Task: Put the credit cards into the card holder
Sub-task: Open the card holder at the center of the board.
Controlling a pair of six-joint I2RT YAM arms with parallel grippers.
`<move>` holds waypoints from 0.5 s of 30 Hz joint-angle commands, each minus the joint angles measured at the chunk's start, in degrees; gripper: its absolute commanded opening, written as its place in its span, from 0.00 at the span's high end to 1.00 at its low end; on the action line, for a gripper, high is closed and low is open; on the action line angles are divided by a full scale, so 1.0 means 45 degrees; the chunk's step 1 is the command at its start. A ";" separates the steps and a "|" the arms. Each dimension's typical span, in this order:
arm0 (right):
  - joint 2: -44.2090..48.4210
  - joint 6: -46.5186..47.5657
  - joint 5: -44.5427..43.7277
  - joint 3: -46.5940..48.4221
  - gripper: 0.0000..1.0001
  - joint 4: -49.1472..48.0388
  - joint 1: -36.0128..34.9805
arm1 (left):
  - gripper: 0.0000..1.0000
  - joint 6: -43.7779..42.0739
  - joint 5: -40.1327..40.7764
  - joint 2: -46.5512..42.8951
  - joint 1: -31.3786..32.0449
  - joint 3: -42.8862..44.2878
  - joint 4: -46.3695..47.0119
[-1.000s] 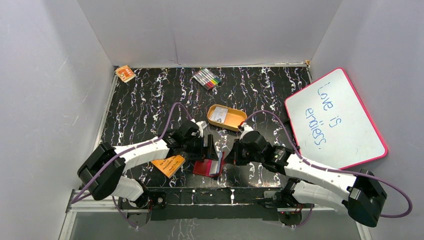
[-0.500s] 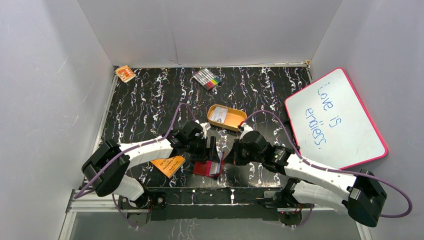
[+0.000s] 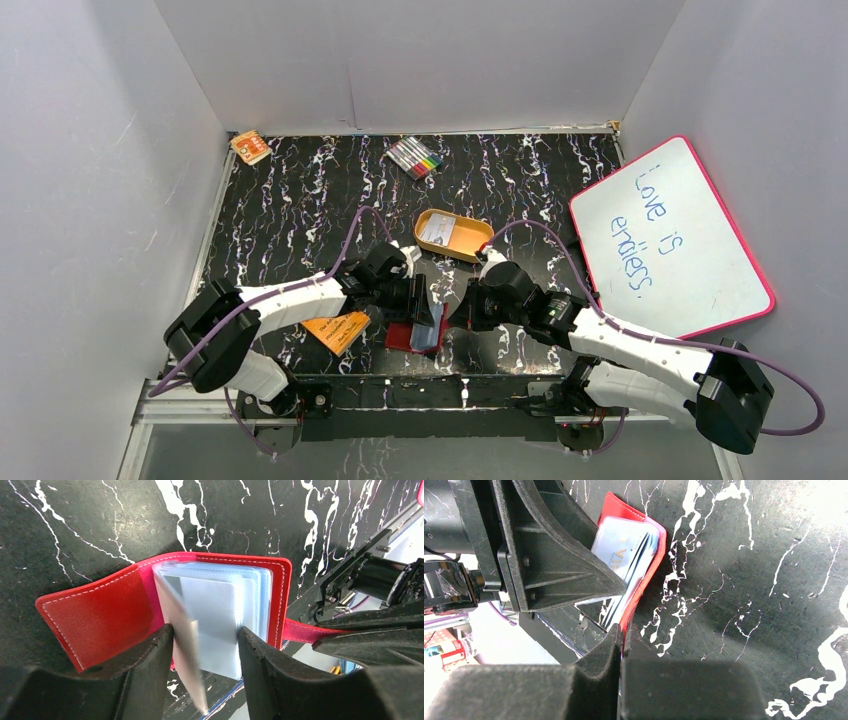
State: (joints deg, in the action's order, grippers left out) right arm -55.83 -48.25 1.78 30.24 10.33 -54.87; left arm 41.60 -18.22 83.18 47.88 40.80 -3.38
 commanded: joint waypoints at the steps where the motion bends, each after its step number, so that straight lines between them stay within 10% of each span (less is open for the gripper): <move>1: 0.0354 0.0194 -0.0239 0.0628 1.00 -0.0118 0.0012 | 0.56 -0.0313 0.0509 -0.0154 0.0081 0.0113 -0.0629; 15: 0.0755 -0.0035 -0.0970 0.0275 1.00 0.0556 0.0006 | 0.79 -0.0452 0.1921 -0.0664 0.0079 0.0094 -0.1774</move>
State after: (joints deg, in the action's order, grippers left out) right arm -54.59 -48.10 -1.13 30.22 13.58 -54.87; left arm 41.56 -16.51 81.52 48.42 41.17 -4.36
